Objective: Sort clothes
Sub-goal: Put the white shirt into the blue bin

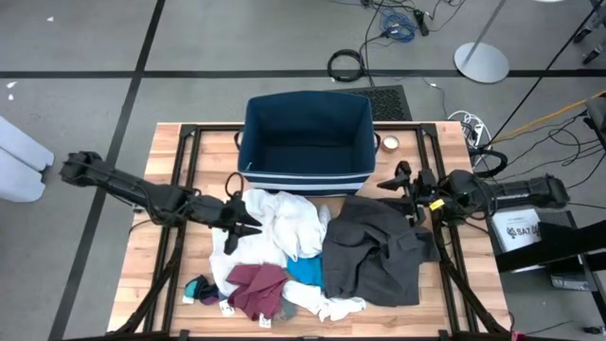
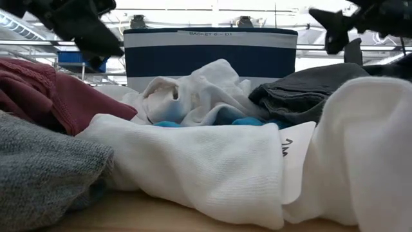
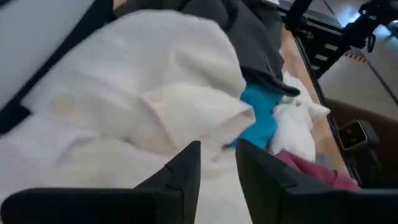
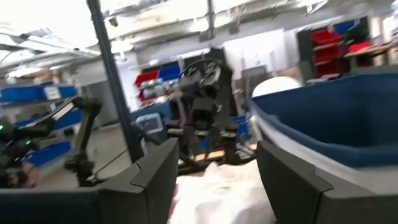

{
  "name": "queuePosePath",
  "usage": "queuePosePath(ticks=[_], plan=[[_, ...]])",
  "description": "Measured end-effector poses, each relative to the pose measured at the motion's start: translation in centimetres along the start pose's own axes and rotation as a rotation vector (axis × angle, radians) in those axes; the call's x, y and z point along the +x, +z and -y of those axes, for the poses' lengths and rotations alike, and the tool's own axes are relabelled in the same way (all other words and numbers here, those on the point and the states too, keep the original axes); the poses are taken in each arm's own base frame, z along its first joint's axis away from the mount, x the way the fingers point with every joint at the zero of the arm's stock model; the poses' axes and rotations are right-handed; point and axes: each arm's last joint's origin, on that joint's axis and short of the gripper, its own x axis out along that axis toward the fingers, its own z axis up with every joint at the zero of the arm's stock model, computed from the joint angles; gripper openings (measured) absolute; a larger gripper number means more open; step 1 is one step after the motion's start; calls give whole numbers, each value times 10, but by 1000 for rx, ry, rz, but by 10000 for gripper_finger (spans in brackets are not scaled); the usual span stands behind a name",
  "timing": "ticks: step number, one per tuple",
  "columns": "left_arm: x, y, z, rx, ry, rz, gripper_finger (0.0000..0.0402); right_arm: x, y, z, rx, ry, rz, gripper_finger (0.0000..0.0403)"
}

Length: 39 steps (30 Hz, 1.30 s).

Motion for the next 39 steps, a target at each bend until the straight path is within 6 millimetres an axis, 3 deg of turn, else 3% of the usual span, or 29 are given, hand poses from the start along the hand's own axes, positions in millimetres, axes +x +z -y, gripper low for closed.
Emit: queuePosePath(ticks=[5, 15, 22, 26, 29, 34, 39], plan=[[9, 16, 17, 161, 33, 5, 105, 36, 12, -18, -51, 65, -131, 206], [41, -2, 19, 215, 122, -226, 112, 110, -2, -39, -169, 83, -531, 206], [44, -12, 14, 115, 205, -307, 169, 136, -29, -33, -152, 23, -647, 206], [43, -3, 18, 114, 199, -291, 210, 150, -37, -28, -152, -39, -673, 206], [39, 6, 21, 210, 205, -319, 235, 161, -48, -26, -171, -89, -702, 206], [33, 20, 22, 306, 312, -305, 242, 177, -73, -23, -182, -109, -801, 206], [35, 17, 20, 329, 366, -314, 242, 194, -72, -26, -160, -122, -820, 206]])
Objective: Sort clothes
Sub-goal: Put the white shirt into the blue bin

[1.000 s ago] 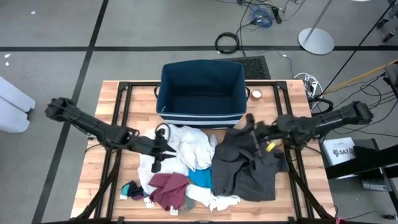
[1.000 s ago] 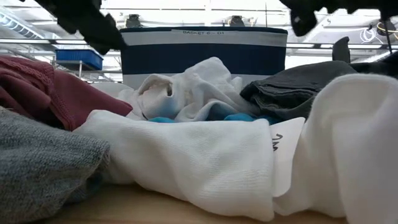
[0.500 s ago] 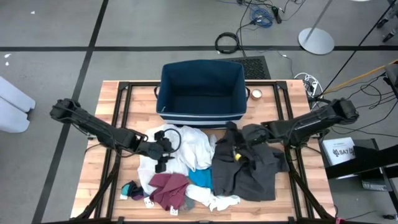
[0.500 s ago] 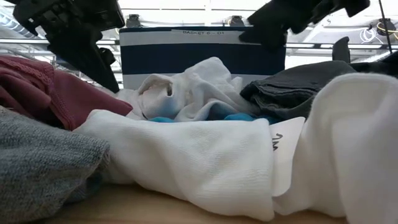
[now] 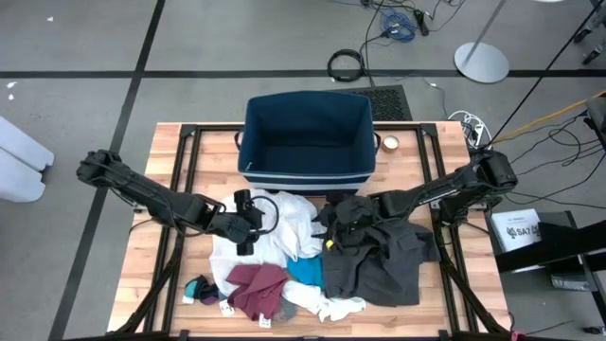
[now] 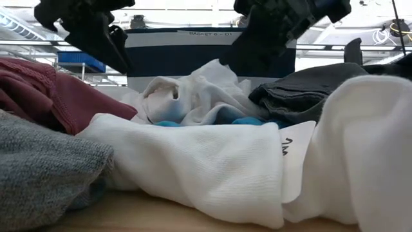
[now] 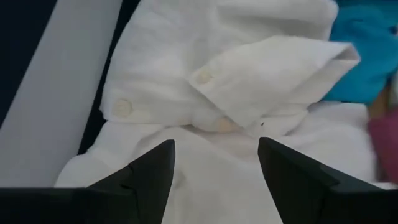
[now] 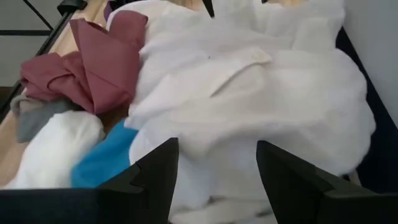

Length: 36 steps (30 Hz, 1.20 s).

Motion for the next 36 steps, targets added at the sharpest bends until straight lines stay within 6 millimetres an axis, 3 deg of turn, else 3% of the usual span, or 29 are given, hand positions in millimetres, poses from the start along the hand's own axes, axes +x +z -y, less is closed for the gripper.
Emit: queuePosePath(ticks=[4, 15, 20, 23, 25, 28, 32, 36], plan=[[6, -2, 2, 16, 10, -30, 242, 4, 2, -5, 12, 5, -29, 206], [34, -10, 8, -1, -35, -156, 242, 26, -14, -4, 64, -15, -107, 196], [43, -12, 4, -138, 4, -190, 225, 25, -14, -2, 63, -18, -107, 131], [44, -12, 2, -175, 14, -193, 169, 20, -11, -2, 48, -14, -95, 60], [44, -11, 1, -177, 15, -192, 107, 17, -9, -2, 27, -11, -90, 18], [41, -6, 2, -164, 7, -175, 20, 7, -3, -3, 18, -5, -70, 8], [24, 14, 3, -107, -6, -87, 7, -22, 8, -5, -6, 5, -43, 1], [-11, 40, -1, -44, 15, 38, 5, -62, 25, -12, -59, 1, 75, 0]])
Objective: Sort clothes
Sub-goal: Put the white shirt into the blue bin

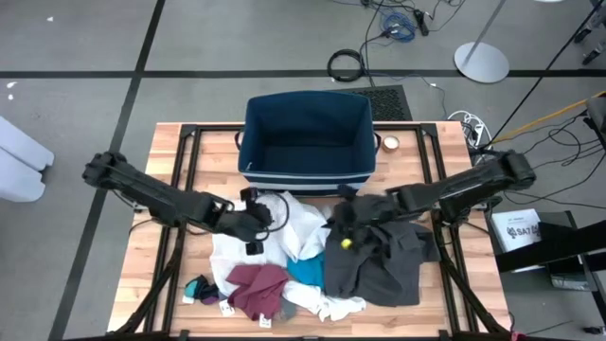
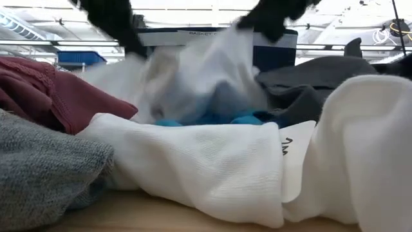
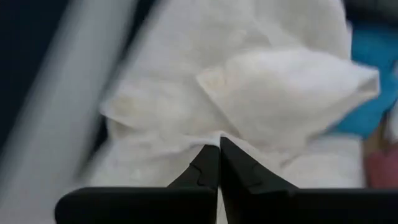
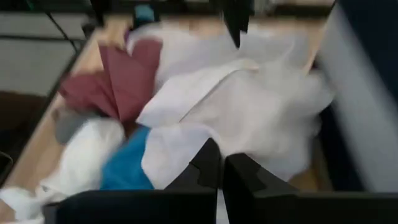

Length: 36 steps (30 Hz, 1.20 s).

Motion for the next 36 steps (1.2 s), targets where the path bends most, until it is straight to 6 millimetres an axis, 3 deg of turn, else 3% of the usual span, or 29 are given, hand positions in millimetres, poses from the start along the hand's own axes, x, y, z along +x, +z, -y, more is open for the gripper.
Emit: queuePosePath(ticks=[5, 11, 19, 25, 30, 33, 36], plan=[[-59, 34, -15, 56, 29, 221, 3, -55, 24, -4, -107, -71, 205, 0], [-128, 64, -45, 54, 87, 526, 2, -116, 52, 6, -200, -193, 526, 0], [-182, 83, -67, 52, 121, 848, 1, -174, 77, 15, -254, -288, 928, 0], [-209, 93, -76, 97, 138, 991, 1, -197, 80, 17, -299, -279, 1063, 0], [-230, 102, -82, 131, 109, 1090, 0, -205, 80, 17, -301, -202, 1117, 0], [-230, 101, -79, 174, -6, 1089, 0, -199, 75, 14, -268, -83, 1037, 0], [-218, 93, -71, 195, -181, 971, 0, -185, 63, 9, -206, 97, 861, 0]])
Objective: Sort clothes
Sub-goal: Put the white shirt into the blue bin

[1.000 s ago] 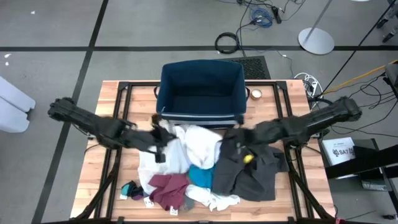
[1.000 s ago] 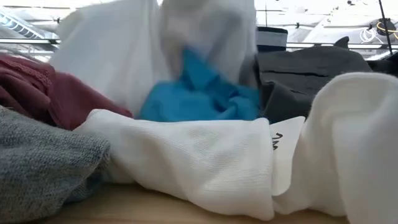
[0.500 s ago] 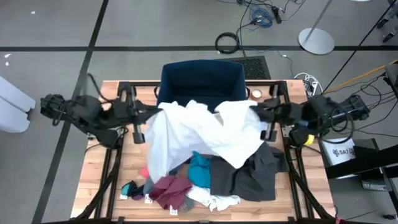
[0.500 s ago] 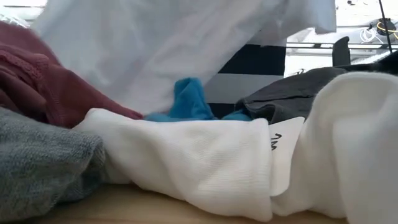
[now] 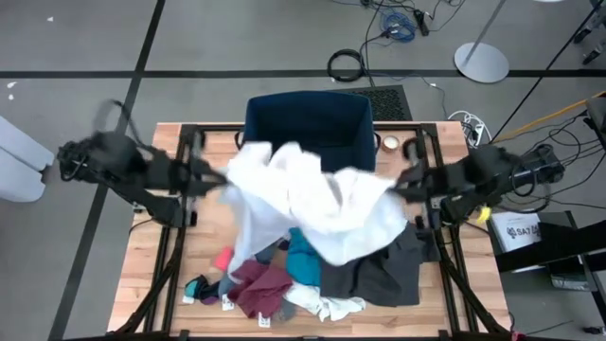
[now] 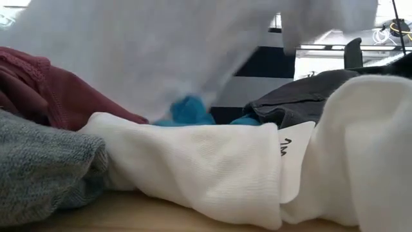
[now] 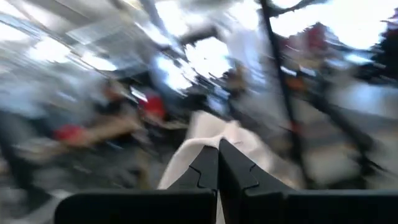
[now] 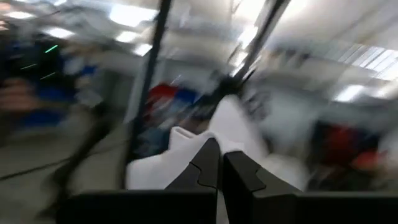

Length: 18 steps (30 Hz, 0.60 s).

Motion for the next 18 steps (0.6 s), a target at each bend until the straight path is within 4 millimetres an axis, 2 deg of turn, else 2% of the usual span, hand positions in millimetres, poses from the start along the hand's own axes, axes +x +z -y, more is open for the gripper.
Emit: queuePosePath(ticks=[6, 10, 12, 14, 18], plan=[[8, -32, 20, -207, -277, -290, 0, 2, -29, -25, 229, 242, -278, 0], [23, -39, 42, -251, -534, -315, 0, 8, -34, -50, 276, 467, -295, 0], [31, -44, 52, -254, -600, -336, 0, 11, -38, -60, 287, 516, -315, 0], [38, -50, 60, -250, -618, -377, 0, 16, -46, -66, 296, 472, -370, 0], [49, -65, 69, -238, -617, -489, 0, 26, -73, -67, 289, 211, -545, 0]])
